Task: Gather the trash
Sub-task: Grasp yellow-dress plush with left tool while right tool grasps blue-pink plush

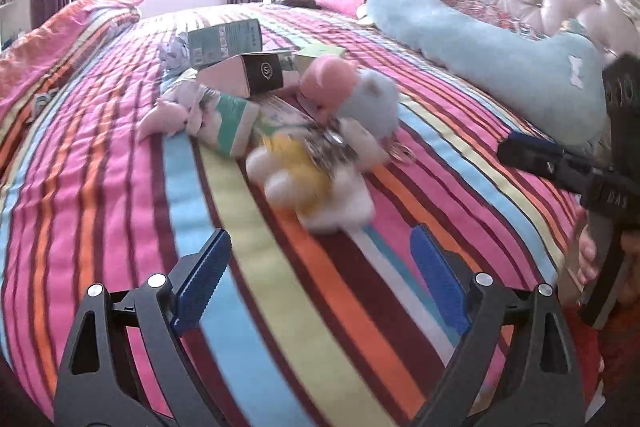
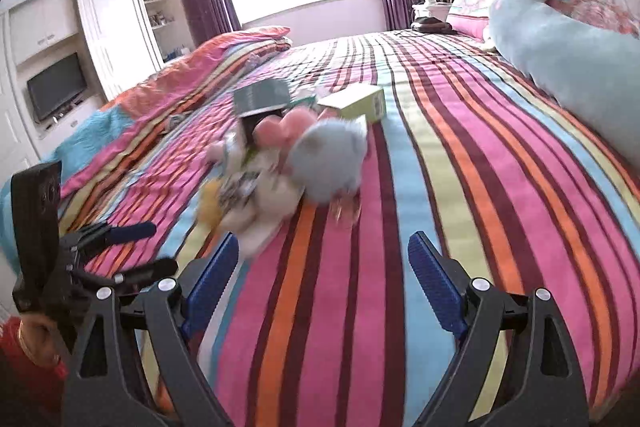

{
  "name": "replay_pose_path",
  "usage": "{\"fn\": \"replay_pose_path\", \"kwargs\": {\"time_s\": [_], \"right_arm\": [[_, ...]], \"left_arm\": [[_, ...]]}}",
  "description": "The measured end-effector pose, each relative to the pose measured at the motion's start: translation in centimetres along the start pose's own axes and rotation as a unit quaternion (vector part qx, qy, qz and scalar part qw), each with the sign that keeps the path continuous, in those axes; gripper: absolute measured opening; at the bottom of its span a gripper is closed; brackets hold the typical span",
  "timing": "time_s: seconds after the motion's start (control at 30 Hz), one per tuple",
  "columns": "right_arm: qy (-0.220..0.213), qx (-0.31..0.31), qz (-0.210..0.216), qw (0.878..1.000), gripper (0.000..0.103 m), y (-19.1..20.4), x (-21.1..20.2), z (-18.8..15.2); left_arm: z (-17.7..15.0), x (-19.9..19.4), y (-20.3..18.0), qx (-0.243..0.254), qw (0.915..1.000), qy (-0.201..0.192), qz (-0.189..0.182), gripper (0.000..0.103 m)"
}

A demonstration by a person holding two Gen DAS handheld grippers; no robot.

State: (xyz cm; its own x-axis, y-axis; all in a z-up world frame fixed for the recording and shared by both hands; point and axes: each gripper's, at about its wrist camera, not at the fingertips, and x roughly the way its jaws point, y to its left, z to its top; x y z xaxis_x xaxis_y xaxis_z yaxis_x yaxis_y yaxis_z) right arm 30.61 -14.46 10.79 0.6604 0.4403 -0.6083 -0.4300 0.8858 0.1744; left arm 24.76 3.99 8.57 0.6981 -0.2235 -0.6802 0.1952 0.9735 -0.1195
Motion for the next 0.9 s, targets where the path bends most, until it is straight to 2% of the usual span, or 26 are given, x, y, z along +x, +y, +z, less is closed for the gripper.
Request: {"fn": "replay_pose_path", "kwargs": {"time_s": [0.17,0.23,0.4,0.5,0.6,0.67,0.73,0.77,0.8,0.83,0.9], "right_arm": [[0.027,-0.023,0.009,0.999,0.083,-1.0,4.6,2.7],[0.040,-0.032,0.017,0.999,0.083,-1.3,5.8,2.8],[0.061,-0.045,0.049,0.996,0.083,-1.6,7.8,3.5],[0.077,-0.040,0.077,0.993,0.083,-1.6,9.1,4.1],[0.092,-0.017,0.087,0.992,0.083,-1.6,10.6,4.8],[0.098,-0.005,0.092,0.991,0.083,-1.5,11.4,4.9],[0.107,0.012,0.099,0.989,0.081,-1.3,12.1,4.7],[0.109,0.017,0.100,0.989,0.074,-1.3,12.2,4.5],[0.111,0.024,0.121,0.986,0.063,-1.1,12.0,4.2],[0.108,0.028,0.119,0.987,0.057,-1.1,11.8,4.1],[0.099,0.036,0.113,0.988,0.055,-1.2,10.8,3.8]], "left_arm": [[2.7,4.0,1.4,0.001,0.9998,0.019,-0.003,0.088],[3.6,5.2,1.4,0.013,0.9994,0.028,-0.014,0.088],[4.3,7.2,1.0,0.036,0.9985,0.039,-0.014,0.088],[4.8,8.4,1.3,0.018,0.9983,0.054,-0.014,0.088],[5.0,8.8,1.6,-0.020,0.9976,0.055,-0.036,0.088],[5.0,9.0,1.6,-0.027,0.9970,0.059,-0.043,0.088],[4.9,9.2,1.5,-0.024,0.9969,0.063,-0.042,0.081],[4.9,9.1,1.4,-0.022,0.9965,0.062,-0.053,0.067],[4.9,8.9,1.3,-0.021,0.9963,0.059,-0.060,0.057],[4.9,8.8,1.3,-0.017,0.9967,0.057,-0.055,0.051],[4.6,8.2,0.8,-0.006,0.9974,0.052,-0.050,0.048]]}}
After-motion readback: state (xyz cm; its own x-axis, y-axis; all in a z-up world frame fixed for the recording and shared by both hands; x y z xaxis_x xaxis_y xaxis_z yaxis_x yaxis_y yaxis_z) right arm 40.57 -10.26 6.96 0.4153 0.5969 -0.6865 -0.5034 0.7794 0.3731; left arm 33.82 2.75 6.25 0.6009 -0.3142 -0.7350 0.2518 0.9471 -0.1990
